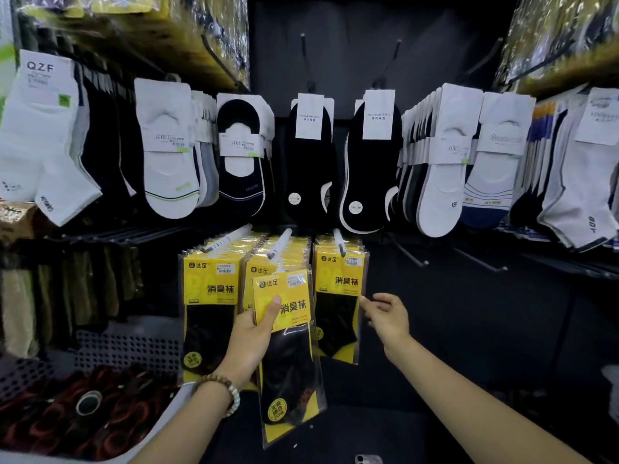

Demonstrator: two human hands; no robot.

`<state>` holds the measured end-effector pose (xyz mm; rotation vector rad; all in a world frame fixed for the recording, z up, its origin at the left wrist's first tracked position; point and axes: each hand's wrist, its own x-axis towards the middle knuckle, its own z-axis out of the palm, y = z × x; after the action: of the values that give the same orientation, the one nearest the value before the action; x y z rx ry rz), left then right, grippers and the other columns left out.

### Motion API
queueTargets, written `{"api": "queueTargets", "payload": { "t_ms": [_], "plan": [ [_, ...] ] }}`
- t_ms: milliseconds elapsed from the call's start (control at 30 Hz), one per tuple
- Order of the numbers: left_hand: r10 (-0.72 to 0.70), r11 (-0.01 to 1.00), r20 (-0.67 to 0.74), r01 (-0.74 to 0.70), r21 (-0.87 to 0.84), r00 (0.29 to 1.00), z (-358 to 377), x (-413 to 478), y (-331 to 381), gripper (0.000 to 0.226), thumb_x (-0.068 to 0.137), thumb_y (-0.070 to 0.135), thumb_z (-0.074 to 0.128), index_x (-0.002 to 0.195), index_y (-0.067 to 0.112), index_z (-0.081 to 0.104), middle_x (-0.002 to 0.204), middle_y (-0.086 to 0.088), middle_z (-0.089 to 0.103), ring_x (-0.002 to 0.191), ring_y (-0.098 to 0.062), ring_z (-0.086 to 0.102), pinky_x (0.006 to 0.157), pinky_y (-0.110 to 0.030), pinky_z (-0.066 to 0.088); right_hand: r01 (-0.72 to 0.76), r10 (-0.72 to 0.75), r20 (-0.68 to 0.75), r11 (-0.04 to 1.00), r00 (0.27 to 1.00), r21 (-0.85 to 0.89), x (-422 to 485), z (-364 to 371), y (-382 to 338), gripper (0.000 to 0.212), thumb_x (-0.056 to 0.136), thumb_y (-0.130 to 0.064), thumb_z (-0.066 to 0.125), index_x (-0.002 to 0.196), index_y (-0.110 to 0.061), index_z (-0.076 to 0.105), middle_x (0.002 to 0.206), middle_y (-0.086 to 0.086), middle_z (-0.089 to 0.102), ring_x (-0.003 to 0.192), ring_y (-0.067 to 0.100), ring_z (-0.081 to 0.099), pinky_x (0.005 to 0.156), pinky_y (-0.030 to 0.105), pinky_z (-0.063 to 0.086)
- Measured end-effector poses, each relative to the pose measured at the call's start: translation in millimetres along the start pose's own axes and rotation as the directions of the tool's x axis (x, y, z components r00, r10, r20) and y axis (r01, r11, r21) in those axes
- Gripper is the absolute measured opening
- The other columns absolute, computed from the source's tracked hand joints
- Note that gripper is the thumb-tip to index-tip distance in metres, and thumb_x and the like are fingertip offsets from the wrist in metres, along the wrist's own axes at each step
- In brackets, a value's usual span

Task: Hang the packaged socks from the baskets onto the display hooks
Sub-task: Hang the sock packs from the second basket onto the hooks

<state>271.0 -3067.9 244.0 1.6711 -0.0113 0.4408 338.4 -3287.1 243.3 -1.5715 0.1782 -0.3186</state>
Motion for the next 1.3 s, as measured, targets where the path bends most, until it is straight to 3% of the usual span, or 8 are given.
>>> {"api": "queueTargets", "payload": {
  "t_ms": [133, 333, 500, 600, 733, 933, 1067, 1300],
  "plan": [
    [-0.010, 1.000, 0.043, 0.011, -0.007, 0.999, 19, -10, 6, 0.034, 0.090, 0.049, 0.050, 0.069, 0.024, 0.057, 0.044, 0.020, 0.054, 0.045, 0.007, 0.050, 0.054, -0.015, 0.038, 0.027, -0.040, 0.210, 0.998, 0.977, 0.062, -34, 3, -14, 0.028, 0.091, -0.030, 0.060, 0.113, -0.014, 0.055, 0.105, 0.004, 0.065, 0.089, 0.013, 0.064, 0.071, 0.022, 0.053],
    [0.031, 0.997, 0.082, -0.025, -0.077, 0.996, 48, -22, 19, 0.045, 0.090, 0.041, 0.055, 0.049, 0.029, 0.041, 0.031, 0.014, 0.035, 0.028, 0.001, 0.034, 0.036, -0.005, 0.027, 0.028, -0.071, 0.398, 0.993, 0.915, 0.114, -62, 3, -22, 0.026, 0.093, -0.031, 0.058, 0.104, -0.009, 0.067, 0.101, 0.006, 0.072, 0.093, 0.018, 0.069, 0.072, 0.022, 0.053],
    [0.016, 0.988, 0.102, 0.000, -0.152, 0.995, 58, -27, 13, 0.015, 0.092, 0.035, 0.055, 0.094, 0.024, 0.065, 0.083, 0.017, 0.072, 0.071, 0.006, 0.065, 0.058, -0.005, 0.045, 0.032, -0.091, 0.281, 0.978, 0.955, 0.205, -62, -9, -18, 0.016, 0.093, -0.018, 0.059, 0.095, -0.003, 0.065, 0.091, 0.009, 0.074, 0.080, 0.018, 0.071, 0.070, 0.027, 0.058],
    [-0.020, 0.993, 0.100, 0.031, -0.111, 0.995, 61, -28, 13, 0.030, 0.093, 0.038, 0.052, 0.120, 0.025, 0.054, 0.108, 0.014, 0.061, 0.094, 0.002, 0.059, 0.076, -0.015, 0.048, 0.049, -0.079, 0.145, 0.979, 0.986, 0.198, -54, -16, -17, 0.012, 0.093, -0.018, 0.058, 0.091, -0.007, 0.063, 0.088, 0.008, 0.074, 0.078, 0.016, 0.071, 0.068, 0.026, 0.056],
    [-0.046, 0.994, 0.153, 0.061, -0.092, 0.987, 67, -26, 12, 0.040, 0.095, 0.037, 0.048, 0.133, 0.024, 0.047, 0.129, 0.002, 0.056, 0.113, -0.011, 0.055, 0.103, -0.034, 0.043, 0.100, -0.105, 0.024, 0.983, 0.994, 0.154, -38, -20, -20, 0.016, 0.094, -0.019, 0.057, 0.093, -0.003, 0.060, 0.097, 0.014, 0.070, 0.096, 0.027, 0.066, 0.092, 0.042, 0.052],
    [-0.080, 0.986, 0.146, 0.101, -0.136, 0.986, 80, -15, 10, 0.053, 0.093, 0.045, 0.048, 0.141, 0.025, 0.039, 0.139, 0.006, 0.046, 0.122, -0.008, 0.045, 0.098, -0.025, 0.036, 0.264, -0.267, 0.052, 0.963, 0.962, 0.061, -21, -8, -33, 0.013, 0.094, -0.019, 0.057, 0.082, -0.014, 0.057, 0.075, 0.000, 0.066, 0.073, 0.012, 0.062, 0.065, 0.015, 0.049],
    [-0.093, 0.985, 0.136, 0.111, -0.130, 0.986, 89, -3, 9, 0.061, 0.093, 0.049, 0.046, 0.147, 0.026, 0.028, 0.144, 0.008, 0.039, 0.114, 0.000, 0.036, 0.093, -0.023, 0.030, 0.273, -0.272, 0.061, 0.962, 0.960, -0.009, -6, 9, -33, 0.010, 0.094, -0.019, 0.057, 0.087, -0.012, 0.057, 0.083, 0.012, 0.068, 0.079, 0.022, 0.063, 0.075, 0.034, 0.051],
    [-0.122, 0.987, 0.113, 0.133, -0.092, 0.986, 102, 22, -4, 0.066, 0.091, 0.056, 0.043, 0.148, 0.032, 0.021, 0.153, 0.007, 0.027, 0.139, -0.015, 0.027, 0.110, -0.036, 0.027, 0.178, -0.180, -0.024, 0.982, 0.983, -0.069, 32, 27, -21, 0.015, 0.091, -0.023, 0.062, 0.100, -0.012, 0.064, 0.094, 0.001, 0.065, 0.093, 0.017, 0.062, 0.077, 0.025, 0.046]
  ]
}}
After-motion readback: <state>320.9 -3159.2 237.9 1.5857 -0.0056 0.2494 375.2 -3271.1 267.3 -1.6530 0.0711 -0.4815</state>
